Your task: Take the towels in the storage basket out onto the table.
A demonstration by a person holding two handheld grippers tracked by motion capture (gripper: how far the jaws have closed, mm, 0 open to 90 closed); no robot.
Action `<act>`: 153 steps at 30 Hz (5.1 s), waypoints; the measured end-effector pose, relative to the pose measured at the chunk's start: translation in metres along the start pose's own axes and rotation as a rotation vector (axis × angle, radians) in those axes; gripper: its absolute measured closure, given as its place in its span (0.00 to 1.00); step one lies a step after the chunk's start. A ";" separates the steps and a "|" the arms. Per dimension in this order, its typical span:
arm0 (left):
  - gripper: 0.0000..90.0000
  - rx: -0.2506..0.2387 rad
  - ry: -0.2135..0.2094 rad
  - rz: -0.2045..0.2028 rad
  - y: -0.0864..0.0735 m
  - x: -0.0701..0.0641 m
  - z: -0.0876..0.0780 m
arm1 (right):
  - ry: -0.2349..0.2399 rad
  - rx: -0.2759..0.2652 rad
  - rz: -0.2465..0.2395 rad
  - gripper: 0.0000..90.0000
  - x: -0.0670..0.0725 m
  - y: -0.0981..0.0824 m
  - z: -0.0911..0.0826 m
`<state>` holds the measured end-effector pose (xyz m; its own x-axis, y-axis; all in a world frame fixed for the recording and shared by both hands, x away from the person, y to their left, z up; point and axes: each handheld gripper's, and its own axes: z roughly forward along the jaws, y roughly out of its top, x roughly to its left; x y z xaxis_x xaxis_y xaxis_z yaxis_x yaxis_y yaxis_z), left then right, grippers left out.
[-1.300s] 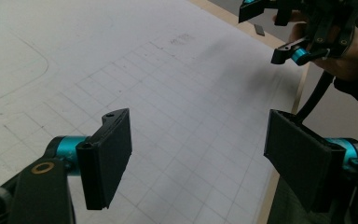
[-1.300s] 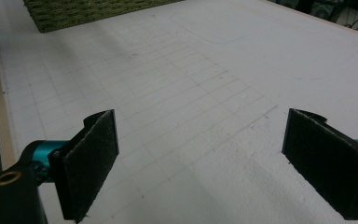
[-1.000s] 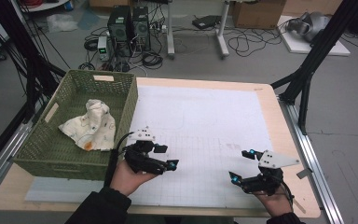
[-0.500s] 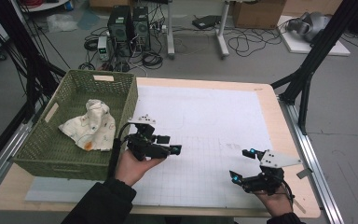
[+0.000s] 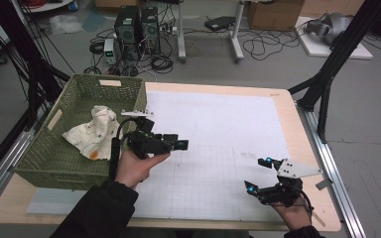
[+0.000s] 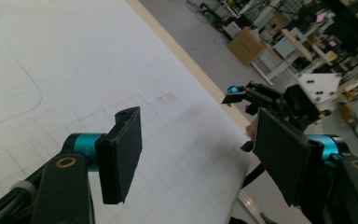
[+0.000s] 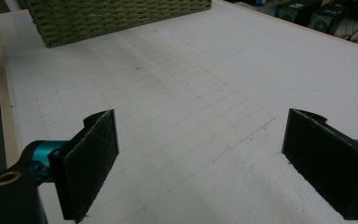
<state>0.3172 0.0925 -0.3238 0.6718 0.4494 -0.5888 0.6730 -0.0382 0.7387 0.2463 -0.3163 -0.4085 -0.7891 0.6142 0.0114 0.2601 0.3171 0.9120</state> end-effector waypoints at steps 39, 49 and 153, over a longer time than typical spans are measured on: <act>0.37 -0.043 -0.059 -0.099 0.032 0.052 -0.079 | -0.005 -0.021 0.010 0.11 -0.004 0.002 -0.002; 0.37 -0.056 -0.003 -0.096 0.034 0.064 -0.095 | -0.014 -0.021 0.008 0.11 -0.005 0.002 -0.002; 0.93 0.394 0.698 -0.079 0.012 0.160 -0.113 | 0.007 -0.012 0.000 0.11 -0.006 0.000 -0.002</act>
<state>0.3977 0.2643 -0.3719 0.3565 0.9132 -0.1972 0.8578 -0.2363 0.4564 0.2500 -0.3210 -0.4076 -0.7932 0.6088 0.0142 0.2532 0.3086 0.9169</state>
